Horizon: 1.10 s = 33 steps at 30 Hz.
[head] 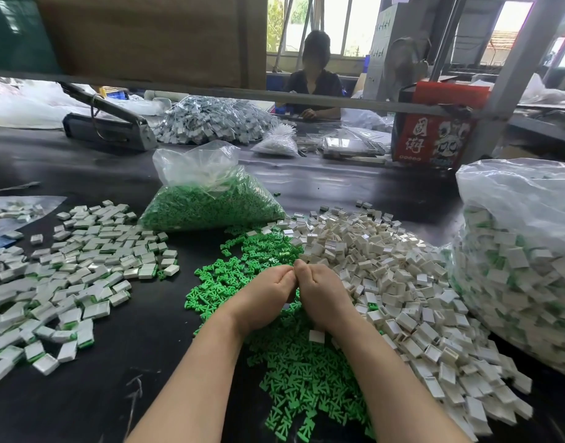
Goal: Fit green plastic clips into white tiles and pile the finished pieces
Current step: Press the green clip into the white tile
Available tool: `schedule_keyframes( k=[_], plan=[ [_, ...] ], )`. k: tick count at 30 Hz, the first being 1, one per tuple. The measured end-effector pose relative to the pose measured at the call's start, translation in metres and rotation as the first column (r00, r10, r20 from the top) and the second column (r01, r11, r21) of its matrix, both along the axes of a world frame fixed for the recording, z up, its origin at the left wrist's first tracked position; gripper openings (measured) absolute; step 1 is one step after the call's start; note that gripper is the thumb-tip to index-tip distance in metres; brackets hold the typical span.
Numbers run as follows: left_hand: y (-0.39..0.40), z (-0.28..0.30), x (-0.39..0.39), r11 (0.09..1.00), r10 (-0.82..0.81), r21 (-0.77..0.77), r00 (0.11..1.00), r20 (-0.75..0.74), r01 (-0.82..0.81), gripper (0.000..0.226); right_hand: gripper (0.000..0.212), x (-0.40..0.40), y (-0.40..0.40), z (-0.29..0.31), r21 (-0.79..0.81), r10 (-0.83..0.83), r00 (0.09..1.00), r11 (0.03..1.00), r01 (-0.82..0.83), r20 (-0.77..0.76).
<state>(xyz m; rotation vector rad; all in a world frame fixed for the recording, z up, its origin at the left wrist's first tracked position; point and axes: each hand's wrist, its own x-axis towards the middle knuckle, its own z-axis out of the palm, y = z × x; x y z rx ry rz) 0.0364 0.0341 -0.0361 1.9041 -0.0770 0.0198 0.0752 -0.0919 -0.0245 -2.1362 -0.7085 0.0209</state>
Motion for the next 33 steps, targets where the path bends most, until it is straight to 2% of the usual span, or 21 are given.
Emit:
schedule_keyframes(
  k=[11, 14, 16, 18, 21, 24, 28, 33],
  plan=[
    [-0.001, 0.007, -0.006, 0.994, -0.001, 0.113, 0.999, 0.035, -0.003, 0.031, 0.053, 0.001, -0.001, -0.002, -0.045, -0.004, 0.998, 0.999, 0.006, 0.061],
    [0.000, 0.007, -0.005, 0.994, 0.005, 0.113, 1.000, 0.024, -0.008, 0.029, 0.051, 0.001, -0.002, -0.002, -0.013, 0.012, 0.999, 1.000, -0.011, 0.048],
    [0.001, 0.006, -0.005, 0.997, -0.001, 0.077, 1.000, 0.001, 0.000, 0.030, 0.046, 0.002, -0.001, -0.002, 0.054, 0.038, 0.999, 0.998, -0.038, -0.011],
    [0.002, 0.005, -0.006, 1.000, -0.009, 0.005, 1.000, -0.012, 0.009, 0.032, 0.046, 0.005, -0.003, -0.002, 0.169, 0.075, 0.988, 0.984, -0.052, -0.133],
    [0.003, 0.006, -0.008, 0.985, -0.025, -0.169, 1.000, -0.002, 0.024, 0.027, 0.045, 0.006, -0.009, 0.001, 0.366, 0.176, 0.921, 0.930, -0.039, -0.349],
    [0.005, 0.006, -0.007, 0.962, -0.023, -0.273, 1.000, -0.018, 0.017, 0.026, 0.045, 0.005, -0.015, 0.004, 0.456, 0.287, 0.857, 0.887, -0.069, -0.429],
    [0.008, 0.003, -0.007, 0.948, -0.030, -0.316, 0.999, -0.021, 0.021, 0.026, 0.044, 0.006, -0.014, 0.005, 0.481, 0.319, 0.854, 0.872, -0.095, -0.411],
    [0.006, 0.003, -0.008, 0.945, -0.046, -0.323, 0.999, -0.005, 0.042, 0.027, 0.038, 0.008, -0.010, -0.001, 0.430, 0.229, 0.943, 0.896, -0.107, -0.242]
  ],
)
